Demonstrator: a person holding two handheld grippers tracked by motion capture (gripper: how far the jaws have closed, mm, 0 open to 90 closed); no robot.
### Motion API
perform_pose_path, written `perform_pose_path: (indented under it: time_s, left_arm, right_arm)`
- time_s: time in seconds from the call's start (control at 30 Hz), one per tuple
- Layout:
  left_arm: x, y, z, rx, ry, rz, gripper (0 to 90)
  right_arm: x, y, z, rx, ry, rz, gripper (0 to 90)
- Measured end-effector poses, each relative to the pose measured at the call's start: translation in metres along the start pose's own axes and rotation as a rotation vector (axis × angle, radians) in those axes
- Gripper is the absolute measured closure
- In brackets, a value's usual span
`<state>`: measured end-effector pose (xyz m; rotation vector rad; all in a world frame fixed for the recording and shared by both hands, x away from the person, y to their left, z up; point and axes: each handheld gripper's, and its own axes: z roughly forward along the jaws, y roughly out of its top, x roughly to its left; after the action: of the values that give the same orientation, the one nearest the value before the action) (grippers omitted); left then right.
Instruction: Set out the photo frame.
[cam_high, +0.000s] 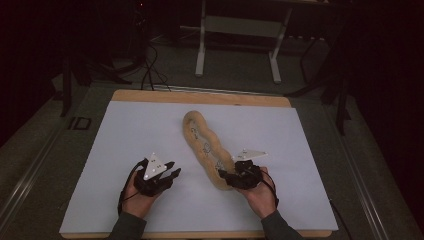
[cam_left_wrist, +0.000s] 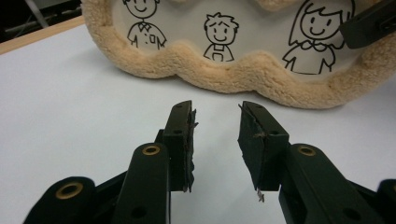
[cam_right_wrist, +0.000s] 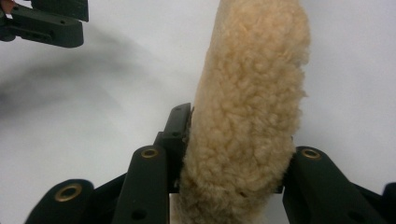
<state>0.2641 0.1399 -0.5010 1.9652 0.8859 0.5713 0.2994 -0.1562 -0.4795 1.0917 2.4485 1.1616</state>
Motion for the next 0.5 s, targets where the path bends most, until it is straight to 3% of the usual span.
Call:
perform_pose_path:
  time_s: [0.17, 0.5]
  left_arm:
    - [0.004, 0.0, -0.002, -0.005, 0.013, -0.014, 65.4]
    - [0.014, -0.001, -0.007, -0.016, 0.044, -0.042, 65.1]
  right_arm:
    - [-0.004, -0.001, -0.001, -0.015, 0.025, 0.01, 64.9]
    - [-0.002, -0.002, -0.002, -0.032, 0.054, -0.03, 66.9]
